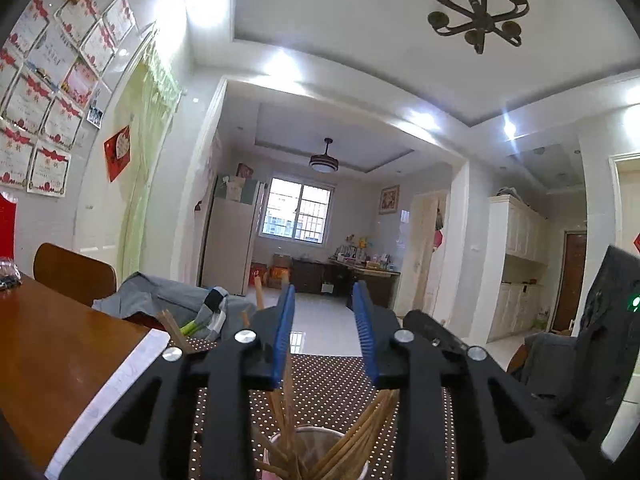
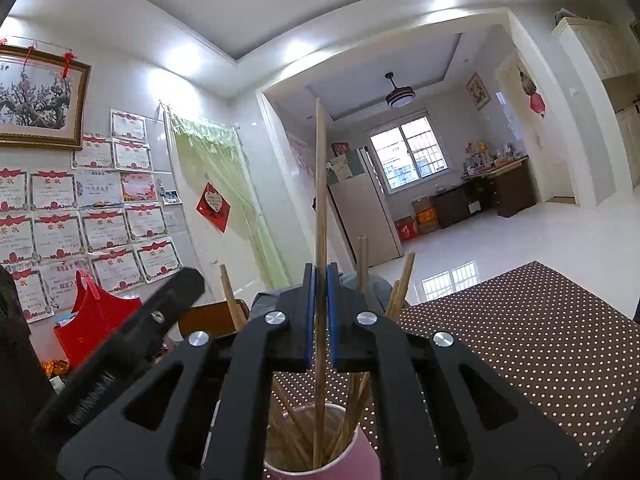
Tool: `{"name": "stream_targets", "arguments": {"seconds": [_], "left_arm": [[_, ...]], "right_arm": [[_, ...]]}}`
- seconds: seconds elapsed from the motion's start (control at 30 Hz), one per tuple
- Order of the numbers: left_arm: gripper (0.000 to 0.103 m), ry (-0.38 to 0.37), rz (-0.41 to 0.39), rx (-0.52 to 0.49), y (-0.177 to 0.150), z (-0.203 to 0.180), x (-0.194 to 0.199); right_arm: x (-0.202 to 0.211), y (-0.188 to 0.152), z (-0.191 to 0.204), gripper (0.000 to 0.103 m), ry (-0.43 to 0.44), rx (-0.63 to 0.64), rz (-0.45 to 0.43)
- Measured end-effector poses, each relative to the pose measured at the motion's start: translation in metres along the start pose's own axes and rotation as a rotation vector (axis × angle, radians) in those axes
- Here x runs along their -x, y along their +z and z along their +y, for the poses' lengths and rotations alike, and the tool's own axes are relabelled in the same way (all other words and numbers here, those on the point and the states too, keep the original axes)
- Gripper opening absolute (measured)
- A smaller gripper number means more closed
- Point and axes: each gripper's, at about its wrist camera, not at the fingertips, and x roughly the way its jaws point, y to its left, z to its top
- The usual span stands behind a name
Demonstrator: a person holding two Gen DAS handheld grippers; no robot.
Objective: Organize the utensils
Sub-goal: 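Open the left tool over the cup while the right tool opens too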
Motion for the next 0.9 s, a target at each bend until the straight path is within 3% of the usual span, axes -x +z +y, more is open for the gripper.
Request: {"name": "stream_targets", "arguments": {"seconds": [0.33, 0.57, 0.73, 0.9], "left_arm": [[0.048, 0.021, 0.038, -0.034, 0.019, -0.001, 0.028], [0.048, 0.097, 0.112, -0.029, 0.023, 0.014, 0.038], [0.048, 0.115, 0.179, -0.008, 0.02, 0.022, 0.027], [0.048, 0.12, 0.194, -0.033, 0.013, 0.021, 0.022]], "right_arm": [[0.012, 0.0, 0.002, 0.006, 0.0, 0.009, 0.005], [0.019, -0.003, 0.015, 0.006, 0.011, 0.072, 0.001], [0.019, -0.009, 0.035, 0.006, 0.014, 0.179, 0.006], [0.015, -0.014, 0.043, 0.006, 0.024, 0.229, 0.031]]}}
